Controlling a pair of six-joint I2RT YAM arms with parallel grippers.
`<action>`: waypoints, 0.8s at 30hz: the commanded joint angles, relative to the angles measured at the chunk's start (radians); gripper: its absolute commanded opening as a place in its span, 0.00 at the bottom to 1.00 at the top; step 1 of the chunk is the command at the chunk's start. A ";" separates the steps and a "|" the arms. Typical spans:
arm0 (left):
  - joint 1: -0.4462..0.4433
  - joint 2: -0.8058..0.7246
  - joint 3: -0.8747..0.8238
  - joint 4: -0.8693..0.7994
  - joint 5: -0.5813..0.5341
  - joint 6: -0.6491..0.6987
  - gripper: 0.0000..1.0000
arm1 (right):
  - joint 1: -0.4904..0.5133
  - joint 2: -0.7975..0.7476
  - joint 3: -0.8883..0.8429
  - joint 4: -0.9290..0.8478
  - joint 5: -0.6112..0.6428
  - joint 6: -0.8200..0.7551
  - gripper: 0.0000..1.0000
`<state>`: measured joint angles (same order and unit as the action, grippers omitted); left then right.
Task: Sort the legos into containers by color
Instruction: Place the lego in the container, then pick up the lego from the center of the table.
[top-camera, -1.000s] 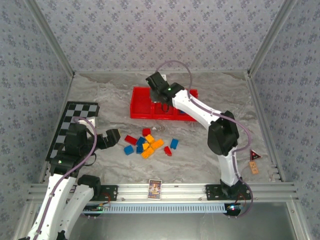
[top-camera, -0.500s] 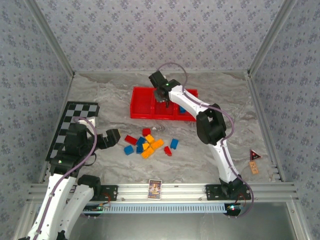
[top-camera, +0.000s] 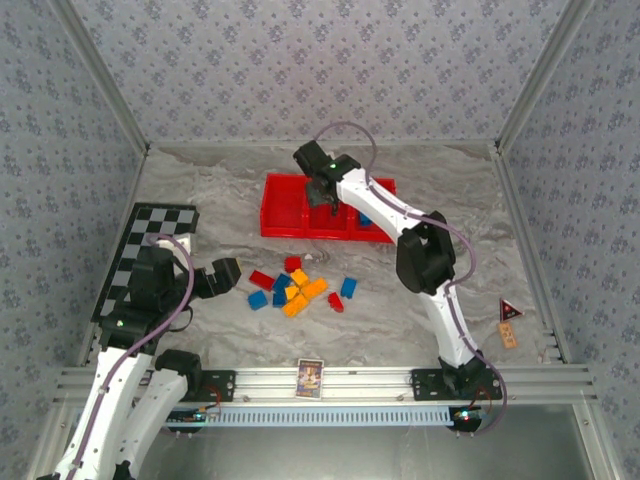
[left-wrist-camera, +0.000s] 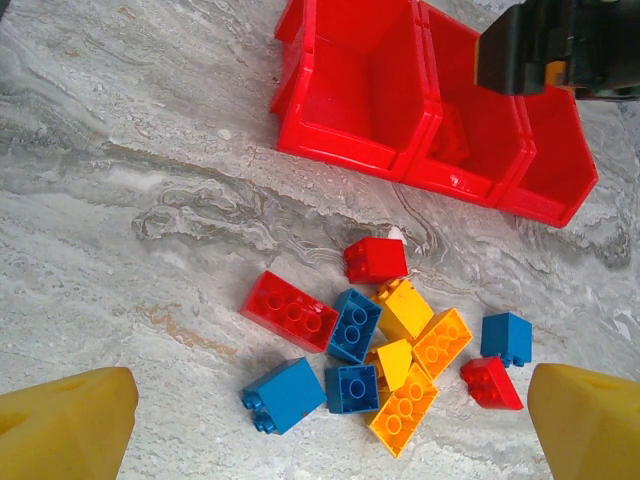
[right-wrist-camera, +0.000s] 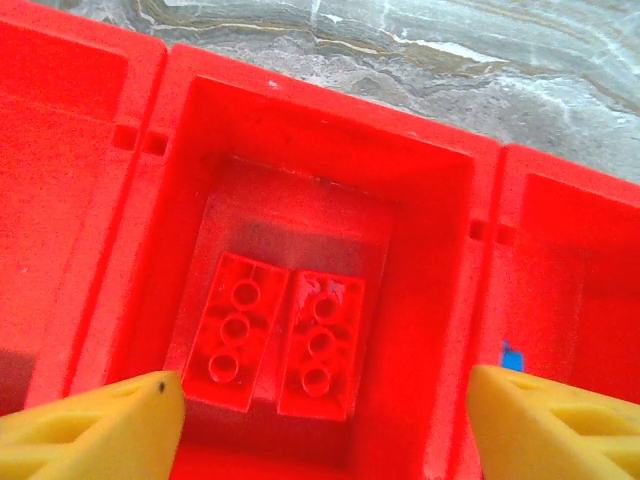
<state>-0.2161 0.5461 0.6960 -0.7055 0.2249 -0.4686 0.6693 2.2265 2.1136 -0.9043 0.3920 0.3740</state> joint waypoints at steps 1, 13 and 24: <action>0.003 0.005 -0.010 0.020 0.024 0.010 1.00 | 0.018 -0.139 -0.047 -0.094 0.058 0.122 0.85; 0.003 0.021 -0.011 0.020 0.030 0.010 1.00 | 0.117 -0.533 -0.683 0.097 -0.026 0.574 0.95; 0.003 0.038 -0.006 0.052 0.047 -0.015 1.00 | 0.262 -0.578 -0.962 0.169 -0.002 0.955 0.87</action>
<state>-0.2161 0.5819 0.6834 -0.7010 0.2440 -0.4728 0.9161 1.6447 1.1767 -0.7544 0.3702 1.1786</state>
